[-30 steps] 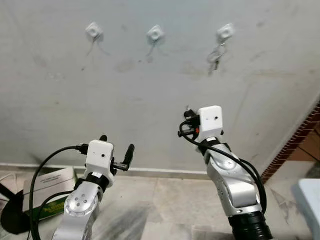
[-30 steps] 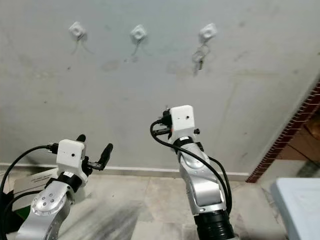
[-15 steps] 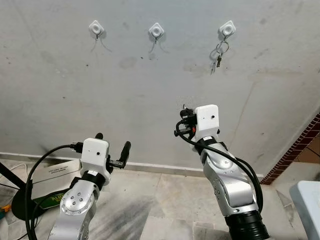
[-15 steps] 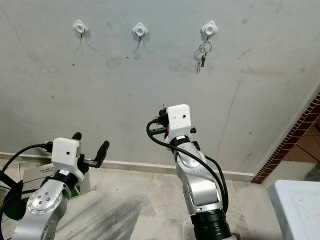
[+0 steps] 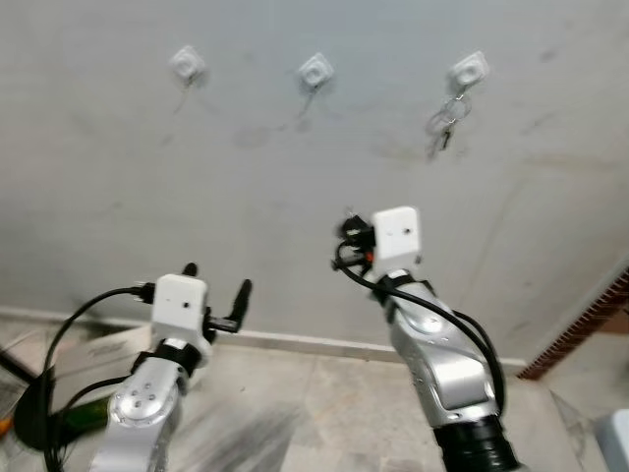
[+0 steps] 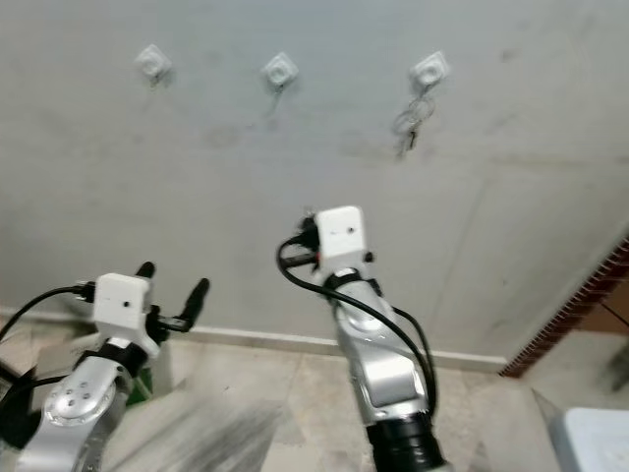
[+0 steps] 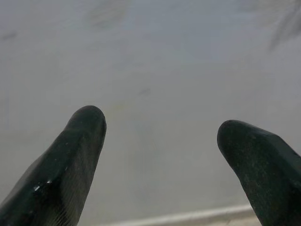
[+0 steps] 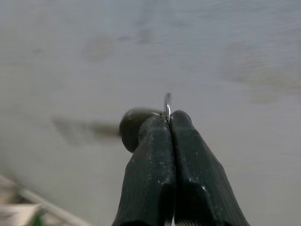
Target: Hang keys on a hook
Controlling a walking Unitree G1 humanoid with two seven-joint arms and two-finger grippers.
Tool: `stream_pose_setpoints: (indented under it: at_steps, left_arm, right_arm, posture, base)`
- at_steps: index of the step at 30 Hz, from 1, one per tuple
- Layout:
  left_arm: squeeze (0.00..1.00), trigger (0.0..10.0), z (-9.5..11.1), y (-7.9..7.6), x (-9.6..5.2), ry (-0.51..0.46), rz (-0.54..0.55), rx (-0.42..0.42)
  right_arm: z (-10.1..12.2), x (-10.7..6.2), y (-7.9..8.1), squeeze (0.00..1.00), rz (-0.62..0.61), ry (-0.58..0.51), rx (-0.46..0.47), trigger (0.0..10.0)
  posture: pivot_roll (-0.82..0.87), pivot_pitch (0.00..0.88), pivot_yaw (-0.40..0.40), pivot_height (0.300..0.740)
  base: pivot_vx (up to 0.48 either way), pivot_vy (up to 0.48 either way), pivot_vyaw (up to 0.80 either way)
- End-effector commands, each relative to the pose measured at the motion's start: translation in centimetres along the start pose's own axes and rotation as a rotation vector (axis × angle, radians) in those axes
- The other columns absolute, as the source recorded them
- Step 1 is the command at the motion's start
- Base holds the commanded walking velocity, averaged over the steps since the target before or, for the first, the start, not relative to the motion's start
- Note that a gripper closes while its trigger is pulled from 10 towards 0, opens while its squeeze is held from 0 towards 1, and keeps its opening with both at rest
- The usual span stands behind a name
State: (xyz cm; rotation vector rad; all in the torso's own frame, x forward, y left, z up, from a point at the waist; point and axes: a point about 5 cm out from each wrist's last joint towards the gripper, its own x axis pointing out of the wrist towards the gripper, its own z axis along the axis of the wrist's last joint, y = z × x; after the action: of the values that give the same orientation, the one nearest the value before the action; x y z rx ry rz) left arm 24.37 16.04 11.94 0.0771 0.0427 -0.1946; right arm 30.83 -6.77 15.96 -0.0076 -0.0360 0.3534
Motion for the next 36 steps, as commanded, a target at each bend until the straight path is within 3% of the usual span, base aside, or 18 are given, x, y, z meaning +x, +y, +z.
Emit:
stream_pose_setpoints:
  at_steps: [1,14,36]
  left_arm:
    - [0.0,10.0,0.07,-0.52,-0.04,-0.006,-0.026,-0.007]
    - [0.0,10.0,0.01,-0.47,0.03,-0.001,-0.019,-0.007]
    - [0.0,10.0,-0.56,0.2,0.3,0.055,0.047,-0.017]
  right_arm:
    - [0.09,-0.09,-0.68,0.0,-0.02,-0.003,-0.007,10.0]
    - [-0.05,-0.16,-0.62,0.0,-0.016,0.0,-0.013,10.0]
    - [-0.1,-0.14,-0.17,0.0,0.003,0.0,-0.015,10.0]
  posture:
    - [0.13,0.017,0.043,0.74]
    - [0.13,0.02,0.042,0.74]
    - [0.14,0.03,0.044,0.74]
  base:
    - [0.439,0.0,0.0]
    - [0.414,0.0,0.0]
    - [0.0,0.026,0.0]
